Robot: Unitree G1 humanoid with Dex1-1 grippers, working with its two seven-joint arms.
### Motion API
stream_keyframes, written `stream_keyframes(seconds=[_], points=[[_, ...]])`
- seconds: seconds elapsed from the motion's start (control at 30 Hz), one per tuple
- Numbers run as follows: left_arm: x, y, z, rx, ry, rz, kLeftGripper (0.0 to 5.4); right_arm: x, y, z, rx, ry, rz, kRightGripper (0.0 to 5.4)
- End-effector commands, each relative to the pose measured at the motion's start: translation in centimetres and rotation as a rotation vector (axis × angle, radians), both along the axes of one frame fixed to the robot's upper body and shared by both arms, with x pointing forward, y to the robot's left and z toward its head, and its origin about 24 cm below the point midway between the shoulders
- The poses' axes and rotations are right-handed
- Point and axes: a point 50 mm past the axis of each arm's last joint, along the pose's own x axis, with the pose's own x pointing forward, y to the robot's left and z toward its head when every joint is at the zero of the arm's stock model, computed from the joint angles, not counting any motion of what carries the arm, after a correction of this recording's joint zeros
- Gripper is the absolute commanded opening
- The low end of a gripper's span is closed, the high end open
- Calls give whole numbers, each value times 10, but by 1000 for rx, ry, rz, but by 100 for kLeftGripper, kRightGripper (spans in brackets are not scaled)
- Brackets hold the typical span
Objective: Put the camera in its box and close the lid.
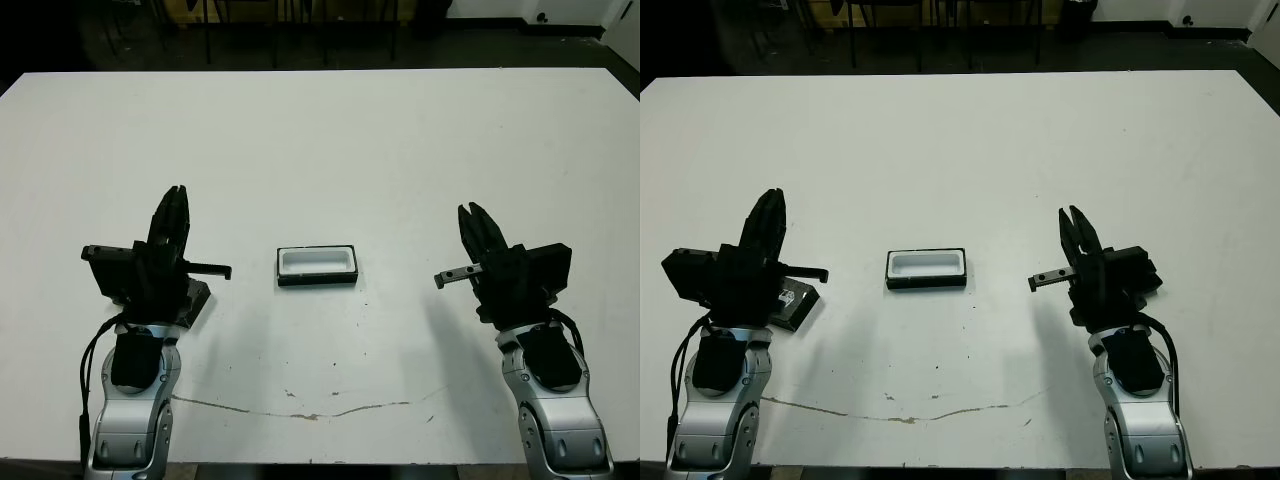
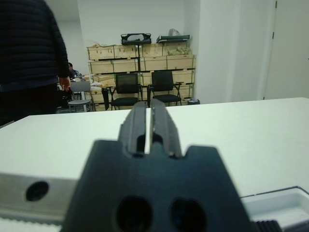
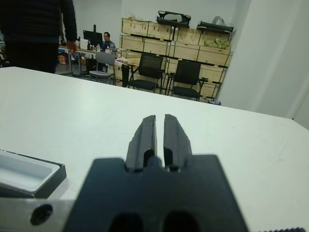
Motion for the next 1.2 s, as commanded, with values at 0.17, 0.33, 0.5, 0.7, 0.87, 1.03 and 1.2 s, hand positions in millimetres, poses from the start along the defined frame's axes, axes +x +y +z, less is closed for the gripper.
stream_keyframes(seconds=[0.17,0.33,0.5,0.7,0.87,1.03,1.2], points=[[0,0,-7,12,39,4,1,1,-2,-3,2,34,-12,0],[-1,-2,-8,6,42,-3,1,0,-4,-3,-20,33,-12,0],[-2,-1,-8,9,41,6,1,4,-18,10,-20,-6,9,0],[-3,1,-8,9,40,6,1,9,-67,56,-130,-68,9,0],[-2,2,-7,10,28,3,1,12,-116,94,-225,-57,-27,0],[-2,0,-6,12,34,4,1,13,-152,112,-335,12,-21,0],[-1,1,-6,6,30,1,1,14,-174,104,-464,141,59,0]])
